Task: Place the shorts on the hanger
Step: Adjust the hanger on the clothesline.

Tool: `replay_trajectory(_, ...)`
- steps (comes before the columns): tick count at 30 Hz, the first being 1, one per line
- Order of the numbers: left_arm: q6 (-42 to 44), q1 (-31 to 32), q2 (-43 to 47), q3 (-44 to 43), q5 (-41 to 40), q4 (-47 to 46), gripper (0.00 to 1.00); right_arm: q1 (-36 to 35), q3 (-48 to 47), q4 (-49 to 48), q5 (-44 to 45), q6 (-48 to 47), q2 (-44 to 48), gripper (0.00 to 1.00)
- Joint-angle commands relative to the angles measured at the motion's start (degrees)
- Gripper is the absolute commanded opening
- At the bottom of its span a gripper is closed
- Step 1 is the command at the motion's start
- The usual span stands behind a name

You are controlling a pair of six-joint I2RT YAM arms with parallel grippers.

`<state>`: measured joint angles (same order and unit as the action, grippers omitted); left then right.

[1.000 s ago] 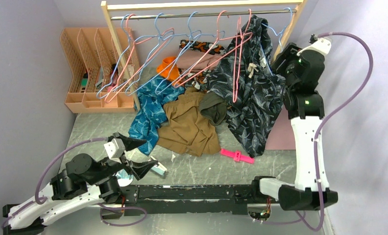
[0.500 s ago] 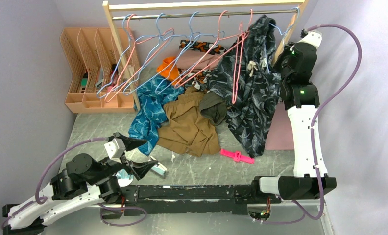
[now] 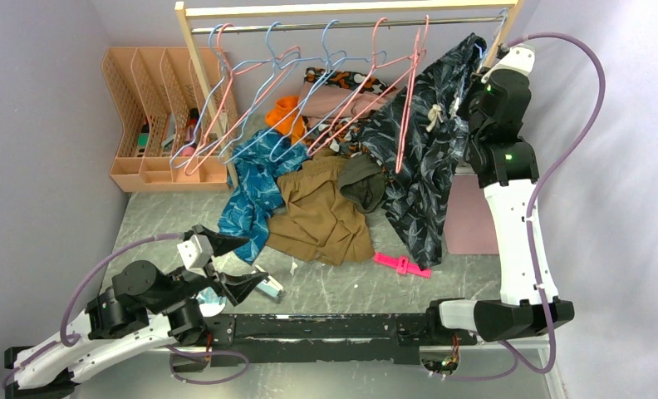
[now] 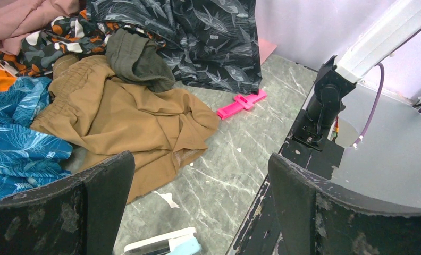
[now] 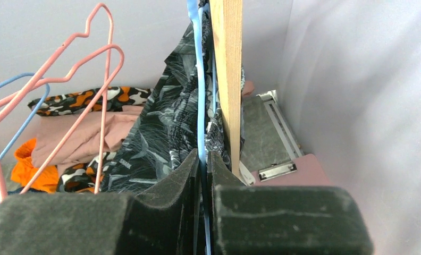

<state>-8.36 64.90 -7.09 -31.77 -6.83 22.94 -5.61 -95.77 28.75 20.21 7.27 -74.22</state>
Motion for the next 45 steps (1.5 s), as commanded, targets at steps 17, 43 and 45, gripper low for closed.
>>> replay_trajectory(17, -0.08, -0.3, -0.79, 0.22, -0.11, -1.04, 1.0, -1.78, -1.19, -2.86, -1.99, -1.46, 2.04, 0.05)
replay_trajectory(43, 0.26, -0.3, 0.1, 0.3, 0.72, -0.94, 1.0, 0.22, 13.41, -2.86, 2.86, 0.62, 12.06, 0.44)
replay_trajectory(45, 0.27, -0.3, 0.15, 0.35, 0.81, -1.03, 1.0, 0.26, 12.21, -1.97, 2.81, 1.08, 12.52, 0.47)
